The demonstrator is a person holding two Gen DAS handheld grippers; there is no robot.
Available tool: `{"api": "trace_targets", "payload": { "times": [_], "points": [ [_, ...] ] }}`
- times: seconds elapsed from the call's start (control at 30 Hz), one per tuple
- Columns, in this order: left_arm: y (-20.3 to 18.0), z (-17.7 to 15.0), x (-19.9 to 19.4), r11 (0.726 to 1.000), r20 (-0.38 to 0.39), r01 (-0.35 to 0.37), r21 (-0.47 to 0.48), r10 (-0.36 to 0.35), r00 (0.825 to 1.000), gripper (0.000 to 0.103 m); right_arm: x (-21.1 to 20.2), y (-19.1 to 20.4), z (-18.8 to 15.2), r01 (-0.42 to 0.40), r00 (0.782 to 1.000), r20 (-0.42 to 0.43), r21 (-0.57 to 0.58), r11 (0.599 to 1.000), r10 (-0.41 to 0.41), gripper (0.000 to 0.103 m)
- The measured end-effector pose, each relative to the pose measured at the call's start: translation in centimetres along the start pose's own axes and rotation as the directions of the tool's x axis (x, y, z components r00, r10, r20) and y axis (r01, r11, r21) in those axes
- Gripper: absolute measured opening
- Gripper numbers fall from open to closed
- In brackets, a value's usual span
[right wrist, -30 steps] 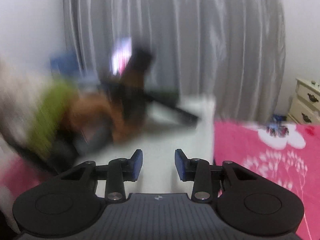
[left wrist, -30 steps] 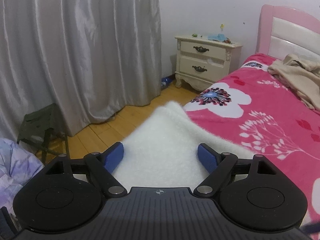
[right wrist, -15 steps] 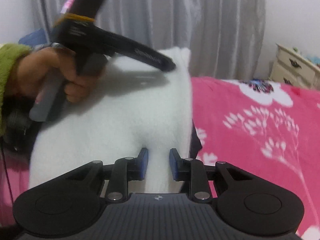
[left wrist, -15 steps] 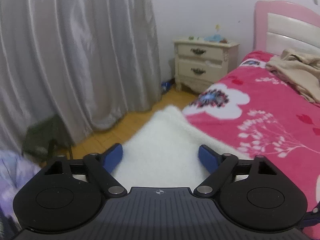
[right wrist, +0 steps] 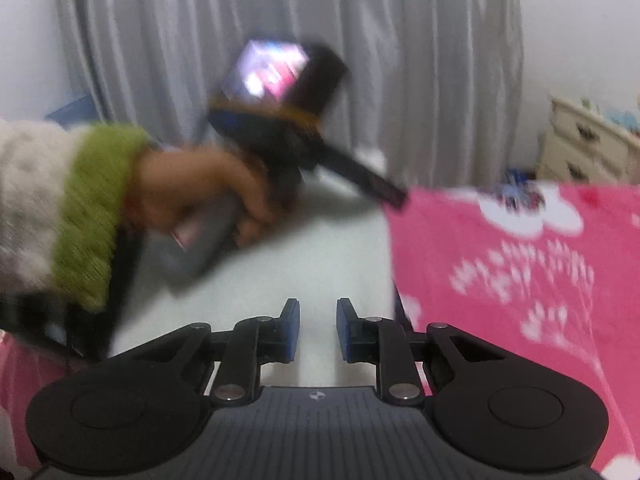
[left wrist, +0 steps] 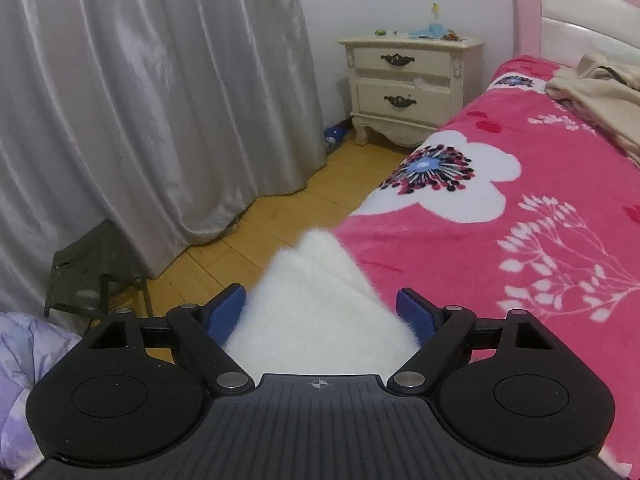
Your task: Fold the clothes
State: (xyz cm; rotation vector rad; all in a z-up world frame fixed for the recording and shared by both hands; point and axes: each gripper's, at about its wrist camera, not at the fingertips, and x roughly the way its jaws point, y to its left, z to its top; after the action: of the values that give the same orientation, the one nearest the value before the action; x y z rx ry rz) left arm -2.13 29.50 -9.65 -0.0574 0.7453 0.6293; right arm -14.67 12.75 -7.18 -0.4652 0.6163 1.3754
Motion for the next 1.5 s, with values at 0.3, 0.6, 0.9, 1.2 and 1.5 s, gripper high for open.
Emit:
{"api": "trace_targets", "payload": {
  "times": [0.3,0.6,0.9,1.2,1.5],
  "points": [
    [-0.5,-0.2,0.2,0.999,-0.019,-0.033,0.020,0.034,0.999,0.085,0.4,-0.3,0.6,-0.007,1.000,-0.029,0.034,0.999,0.008,0.022],
    [-1.1,-0.2,0.4,0.998,-0.025,-0.048,0.043,0.050,0.998,0.086,2.6,-0.5,-1.2,0.027,0.994,-0.107,0.012,1.000,-0.026,0.022],
    [0.2,-0.3,0.9,0.998,-0.025,-0.052,0.039,0.053,0.998,0.086,2.3,-0.3,-1.5,0.025,0.995,-0.101,0.011,1.000,-0.024,0.022],
    [1.3,0.0,1.6,0.998,-0.020,-0.048,0.046,0.049,0.999,0.086,2.4,-0.4,-1.6,0.025,0.995,-0.097,0.022,0.999,-0.022,0.022],
    [5.0,-0.4,-7.8,0.981,-0.023,0.162,-0.106,-0.166,0.986,0.084,2.4,-1.0,-1.7,-0.004,0.996,-0.094,0.038,0.999,0.007,0.022]
  ]
}}
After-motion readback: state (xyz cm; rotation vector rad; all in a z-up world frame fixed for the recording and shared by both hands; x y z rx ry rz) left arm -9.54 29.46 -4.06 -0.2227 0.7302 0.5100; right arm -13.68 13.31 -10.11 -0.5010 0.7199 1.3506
